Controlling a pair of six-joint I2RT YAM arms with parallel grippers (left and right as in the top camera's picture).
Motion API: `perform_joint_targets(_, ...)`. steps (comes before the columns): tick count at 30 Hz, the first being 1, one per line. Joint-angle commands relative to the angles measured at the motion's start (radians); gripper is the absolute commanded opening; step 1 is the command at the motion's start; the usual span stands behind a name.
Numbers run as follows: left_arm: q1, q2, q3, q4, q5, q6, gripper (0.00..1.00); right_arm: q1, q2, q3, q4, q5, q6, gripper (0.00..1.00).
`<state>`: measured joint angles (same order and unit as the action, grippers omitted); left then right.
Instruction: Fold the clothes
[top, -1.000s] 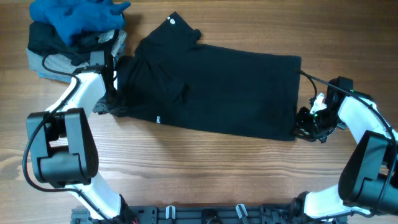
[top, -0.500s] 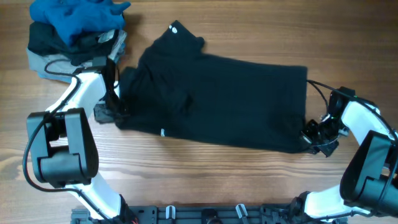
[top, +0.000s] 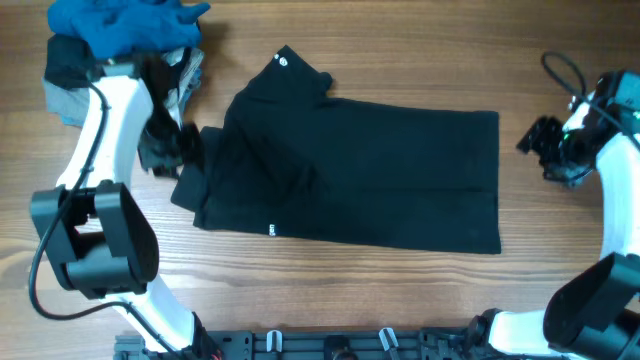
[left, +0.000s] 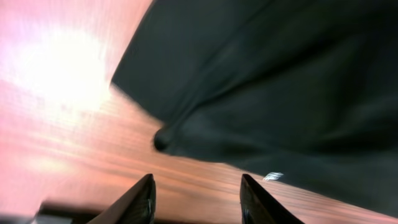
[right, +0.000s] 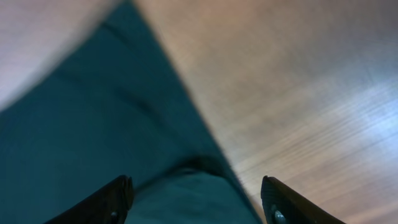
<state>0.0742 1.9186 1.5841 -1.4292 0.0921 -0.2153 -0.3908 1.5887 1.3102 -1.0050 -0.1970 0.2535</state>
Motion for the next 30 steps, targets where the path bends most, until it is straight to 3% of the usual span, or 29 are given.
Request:
perform_joint_targets(1,-0.034,-0.006,0.228,0.156,0.238,0.189,0.48,-0.001,-0.022,0.04,0.014,-0.222,-0.07,0.68)
perform_joint_targets(4,-0.13,0.011,0.235,0.488,0.207,0.212,0.51,0.005,-0.019,0.038,0.053,-0.192,-0.069,0.72)
perform_joint_targets(6,-0.203,0.069,0.235,0.658,0.098,0.212,0.57,0.006,-0.014,0.038,0.071,-0.192,-0.068,0.73)
perform_joint_targets(11,-0.293,0.352,0.235,0.911,0.138,0.223,0.62,0.006,0.024,0.037,0.097,-0.192,-0.063,0.73)
perform_joint_targets(13,-0.308,0.439,0.235,1.059,0.134,0.223,0.73,0.006,0.051,0.037,0.111,-0.192,-0.068,0.73)
perform_joint_targets(14,-0.309,0.462,0.235,1.113,0.122,0.223,0.73,0.006,0.063,0.037,0.107,-0.193,-0.067,0.73)
perform_joint_targets(17,-0.309,0.502,0.235,1.235,0.071,0.223,0.75,0.007,0.092,0.032,0.103,-0.192,-0.069,0.73)
perform_joint_targets(23,-0.307,0.532,0.235,1.338,0.017,0.224,0.77,0.007,0.114,0.024,0.099,-0.192,-0.069,0.73)
perform_joint_targets(27,-0.307,0.591,0.235,1.338,0.022,0.227,0.61,0.007,0.114,0.024,0.111,-0.192,-0.069,0.73)
perform_joint_targets(30,-0.308,0.602,0.235,1.332,0.022,0.227,0.29,0.007,0.114,0.024,0.121,-0.192,-0.069,0.73)
